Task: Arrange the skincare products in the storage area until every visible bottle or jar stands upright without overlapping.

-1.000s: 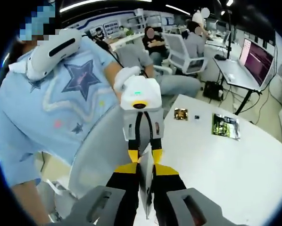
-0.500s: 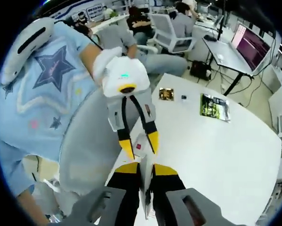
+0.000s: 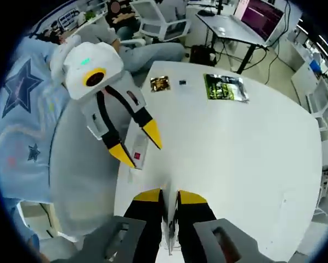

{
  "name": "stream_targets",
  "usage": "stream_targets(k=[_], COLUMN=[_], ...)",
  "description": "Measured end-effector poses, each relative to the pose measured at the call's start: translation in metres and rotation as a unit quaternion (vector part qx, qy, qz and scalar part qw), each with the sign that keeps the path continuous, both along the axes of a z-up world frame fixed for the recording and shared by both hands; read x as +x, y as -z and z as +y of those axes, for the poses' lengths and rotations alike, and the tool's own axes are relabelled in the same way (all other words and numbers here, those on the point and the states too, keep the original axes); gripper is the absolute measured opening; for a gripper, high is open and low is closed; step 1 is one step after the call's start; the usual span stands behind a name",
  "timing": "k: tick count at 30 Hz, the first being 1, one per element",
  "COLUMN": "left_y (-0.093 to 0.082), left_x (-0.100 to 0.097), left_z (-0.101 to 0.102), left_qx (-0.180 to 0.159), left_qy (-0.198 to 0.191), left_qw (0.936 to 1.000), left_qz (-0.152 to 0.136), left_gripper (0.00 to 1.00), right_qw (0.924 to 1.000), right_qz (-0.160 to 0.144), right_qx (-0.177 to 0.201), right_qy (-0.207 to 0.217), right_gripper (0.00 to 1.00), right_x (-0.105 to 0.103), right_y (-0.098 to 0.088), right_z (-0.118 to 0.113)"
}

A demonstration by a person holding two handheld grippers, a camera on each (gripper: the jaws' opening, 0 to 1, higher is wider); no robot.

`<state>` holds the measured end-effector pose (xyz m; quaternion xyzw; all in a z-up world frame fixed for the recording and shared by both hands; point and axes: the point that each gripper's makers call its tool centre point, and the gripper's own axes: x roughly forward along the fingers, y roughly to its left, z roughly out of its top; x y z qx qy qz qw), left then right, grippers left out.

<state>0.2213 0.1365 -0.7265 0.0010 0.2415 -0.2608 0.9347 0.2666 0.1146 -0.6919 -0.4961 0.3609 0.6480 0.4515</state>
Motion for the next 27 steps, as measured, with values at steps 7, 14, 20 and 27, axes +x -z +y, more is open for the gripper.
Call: stream_targets(k=[7, 14, 20, 27], left_y=[0.002, 0.004, 0.006, 0.006], left_x=[0.000, 0.000, 0.000, 0.000], left_z=[0.001, 0.003, 0.003, 0.004], left_qx=[0.005, 0.009, 0.015, 0.017], left_qy=[-0.002, -0.003, -0.001, -0.003], left_qw=[1.0000, 0.9999, 0.9998, 0.9998], left_qz=[0.003, 0.008, 0.010, 0.009], left_gripper=[0.24, 0.24, 0.24, 0.23], right_qw=[0.9998, 0.9990, 0.9989, 0.9992], right_qz=[-0.008, -0.011, -0.013, -0.022], right_qx=[-0.016, -0.042, -0.045, -0.025], right_qy=[0.009, 0.006, 0.003, -0.024], right_gripper=[0.02, 0.02, 0.04, 0.07], right_x=[0.005, 0.002, -0.002, 0.000], right_y=[0.019, 0.026, 0.028, 0.033], right_z=[-0.005, 0.000, 0.011, 0.013])
